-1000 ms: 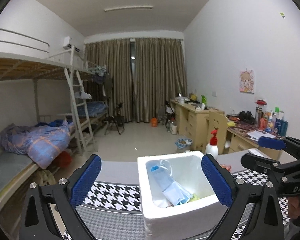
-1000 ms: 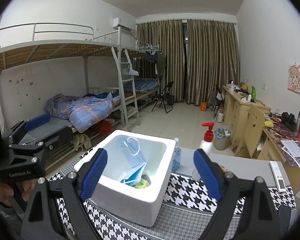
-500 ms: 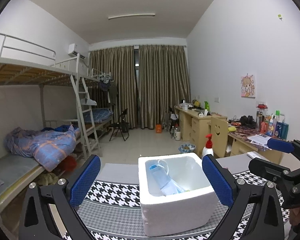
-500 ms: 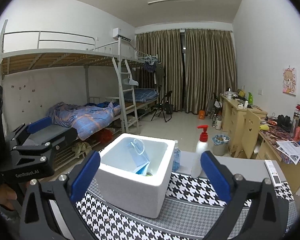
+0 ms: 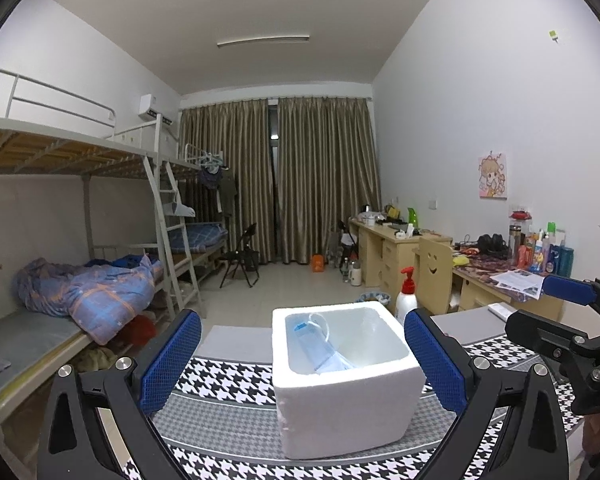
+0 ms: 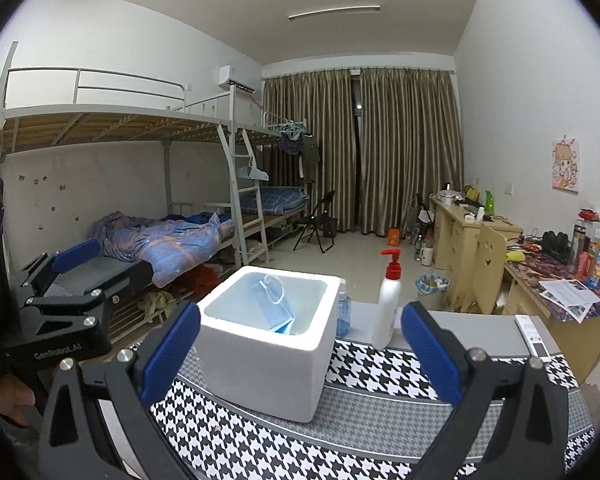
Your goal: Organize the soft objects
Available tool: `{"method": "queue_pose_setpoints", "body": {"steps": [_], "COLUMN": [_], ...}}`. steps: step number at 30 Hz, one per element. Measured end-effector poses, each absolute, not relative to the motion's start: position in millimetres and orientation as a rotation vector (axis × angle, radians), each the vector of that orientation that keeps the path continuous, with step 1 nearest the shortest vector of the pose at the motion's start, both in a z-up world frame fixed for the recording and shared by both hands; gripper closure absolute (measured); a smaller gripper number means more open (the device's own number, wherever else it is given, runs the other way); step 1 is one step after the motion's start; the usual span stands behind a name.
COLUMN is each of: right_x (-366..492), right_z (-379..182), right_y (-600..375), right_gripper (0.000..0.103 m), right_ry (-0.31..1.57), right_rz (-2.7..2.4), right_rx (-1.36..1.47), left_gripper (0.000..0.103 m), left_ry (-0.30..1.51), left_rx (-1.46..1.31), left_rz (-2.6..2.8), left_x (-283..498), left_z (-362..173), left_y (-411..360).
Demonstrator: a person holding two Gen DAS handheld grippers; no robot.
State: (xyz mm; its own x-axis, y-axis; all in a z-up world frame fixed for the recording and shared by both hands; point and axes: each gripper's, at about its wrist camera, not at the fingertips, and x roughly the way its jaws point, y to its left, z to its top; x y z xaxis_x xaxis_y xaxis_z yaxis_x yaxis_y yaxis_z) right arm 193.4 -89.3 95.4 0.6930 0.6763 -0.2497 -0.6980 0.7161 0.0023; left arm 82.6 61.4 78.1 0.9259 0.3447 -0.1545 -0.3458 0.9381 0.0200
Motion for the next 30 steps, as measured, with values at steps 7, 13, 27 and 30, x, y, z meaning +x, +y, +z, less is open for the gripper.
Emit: {"method": "queue_pose_setpoints", "body": {"steps": [7,13,27,30], "right_x": [186,178,159,156], "right_z": [85,80,64,58], "right_y": [-98,-109,-123,-125], "right_gripper": [0.001,0.001,0.001,0.001], "right_ry": [0.236,0.225,0.212,0.219], "right_rz": [0.742,0.718,0.696,0.700], "right_rx": [-0.088,-0.079,-0.074,-0.072], "left_gripper": [0.001,0.001,0.001,0.001], "left_ry": [0.153,0.158,0.164,0.168], "left_rx": [-0.002,-0.018,-0.017,-0.021], "left_rz": [0.357,0.348,0.337,0.331], "left_x": [74,70,54,51], "left_z": [67,60,49,45], "left_y": [52,47,32,30]}}
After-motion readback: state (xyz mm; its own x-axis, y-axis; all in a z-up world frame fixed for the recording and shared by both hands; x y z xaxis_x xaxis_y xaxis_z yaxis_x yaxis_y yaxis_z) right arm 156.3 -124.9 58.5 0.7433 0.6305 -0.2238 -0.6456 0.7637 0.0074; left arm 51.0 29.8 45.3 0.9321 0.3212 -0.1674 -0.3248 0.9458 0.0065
